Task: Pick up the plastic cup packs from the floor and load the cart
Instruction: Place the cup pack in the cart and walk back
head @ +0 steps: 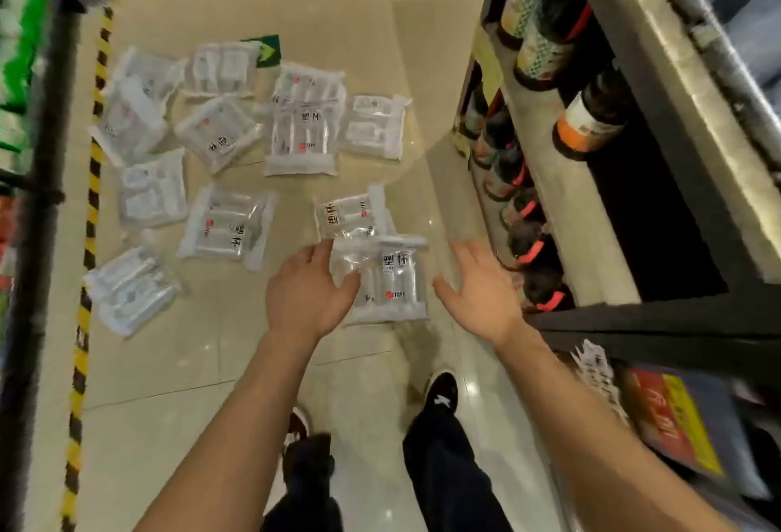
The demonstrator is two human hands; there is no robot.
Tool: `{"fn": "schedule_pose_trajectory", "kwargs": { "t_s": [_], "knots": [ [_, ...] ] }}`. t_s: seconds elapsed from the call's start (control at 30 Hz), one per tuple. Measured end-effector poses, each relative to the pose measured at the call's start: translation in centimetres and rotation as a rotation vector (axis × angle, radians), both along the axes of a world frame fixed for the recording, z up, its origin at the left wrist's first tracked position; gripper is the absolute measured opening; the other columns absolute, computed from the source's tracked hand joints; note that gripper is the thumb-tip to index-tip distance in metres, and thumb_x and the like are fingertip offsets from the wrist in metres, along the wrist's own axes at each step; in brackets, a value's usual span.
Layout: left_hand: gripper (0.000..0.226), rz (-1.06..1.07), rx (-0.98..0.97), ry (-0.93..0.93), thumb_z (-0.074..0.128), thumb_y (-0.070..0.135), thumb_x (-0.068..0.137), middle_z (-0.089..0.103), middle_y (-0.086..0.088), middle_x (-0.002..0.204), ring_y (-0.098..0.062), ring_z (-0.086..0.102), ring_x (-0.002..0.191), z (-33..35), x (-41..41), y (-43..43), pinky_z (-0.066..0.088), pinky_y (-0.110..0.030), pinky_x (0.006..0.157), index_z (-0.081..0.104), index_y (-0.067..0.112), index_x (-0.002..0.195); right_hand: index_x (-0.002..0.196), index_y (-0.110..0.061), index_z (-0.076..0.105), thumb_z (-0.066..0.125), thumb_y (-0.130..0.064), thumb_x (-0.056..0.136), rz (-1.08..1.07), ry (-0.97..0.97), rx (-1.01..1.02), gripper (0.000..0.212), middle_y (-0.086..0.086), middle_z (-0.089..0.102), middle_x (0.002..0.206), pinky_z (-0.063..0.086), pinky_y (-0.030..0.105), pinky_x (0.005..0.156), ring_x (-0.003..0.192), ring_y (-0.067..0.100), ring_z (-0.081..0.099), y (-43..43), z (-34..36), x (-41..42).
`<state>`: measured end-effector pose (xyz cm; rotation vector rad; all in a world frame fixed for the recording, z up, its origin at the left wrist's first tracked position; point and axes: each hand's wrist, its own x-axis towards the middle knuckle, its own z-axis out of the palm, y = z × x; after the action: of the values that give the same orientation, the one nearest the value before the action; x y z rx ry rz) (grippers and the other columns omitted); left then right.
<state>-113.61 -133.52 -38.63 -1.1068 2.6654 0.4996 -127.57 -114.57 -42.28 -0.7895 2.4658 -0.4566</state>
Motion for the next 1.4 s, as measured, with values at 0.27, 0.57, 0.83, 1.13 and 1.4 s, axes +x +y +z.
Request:
{"fn": "schedule_pose_trajectory", "kwargs": {
  "t_s": [0.27,0.57,0.83,1.13,1.4],
  "knots": [
    [0.082,0.005,0.109,-0.062,0.035,0.061,0.079,0.042,-0.009,0.147,-0.032,0.043,0.13,-24.1,-3.4,-6.6,0.041,-0.044,0.094,0.028,0.019,0.149,0.154,-0.017,0.018,0.054,-0.04,0.094,-0.086,-0.135,0.08,0.073,0.009,0.022,0.159,0.021,0.041,0.118,0.146,0.025,0.019,-4.5,-23.0,-2.8],
    [0.071,0.026,0.19,-0.067,0.046,0.049,0.093,0.036,-0.011,0.152,-0.034,0.039,0.133,-50.1,-2.9,-10.1,0.041,-0.047,0.098,0.019,0.021,0.153,0.154,-0.029,0.005,0.053,-0.044,0.092,-0.196,-0.236,0.174,0.079,0.005,0.018,0.16,0.027,0.045,0.115,0.145,0.025,0.022,-8.5,-47.6,-2.1],
    [0.081,0.195,0.389,-0.065,0.052,0.038,0.095,0.037,-0.025,0.144,-0.041,0.05,0.119,-61.0,-2.8,-10.5,0.043,-0.043,0.088,-0.003,0.03,0.154,0.153,-0.032,-0.01,0.061,-0.046,0.09,-0.355,-0.386,0.054,0.096,0.002,0.013,0.162,0.028,0.038,0.112,0.146,0.024,0.021,-9.6,-58.7,-3.8],
    [0.079,0.276,0.398,0.088,0.053,0.034,0.094,0.031,-0.02,0.15,-0.033,0.043,0.128,-50.6,-4.4,-10.3,0.038,-0.04,0.099,0.001,0.036,0.153,0.154,-0.034,0.002,0.069,-0.045,0.083,-0.48,-0.3,-0.015,0.098,0.005,0.034,0.151,0.039,0.032,0.097,0.131,0.027,0.044,-9.9,-47.4,-3.2],
    [0.079,0.246,0.247,0.335,0.056,0.037,0.092,0.043,-0.019,0.137,-0.034,0.047,0.121,-26.3,-9.1,-13.7,0.041,-0.043,0.099,0.009,0.031,0.154,0.154,-0.029,0.01,0.069,-0.05,0.08,-0.461,-0.154,-0.222,0.098,0.004,0.039,0.149,0.037,0.034,0.107,0.133,0.022,0.042,-13.4,-23.0,-7.5]
  ]
}}
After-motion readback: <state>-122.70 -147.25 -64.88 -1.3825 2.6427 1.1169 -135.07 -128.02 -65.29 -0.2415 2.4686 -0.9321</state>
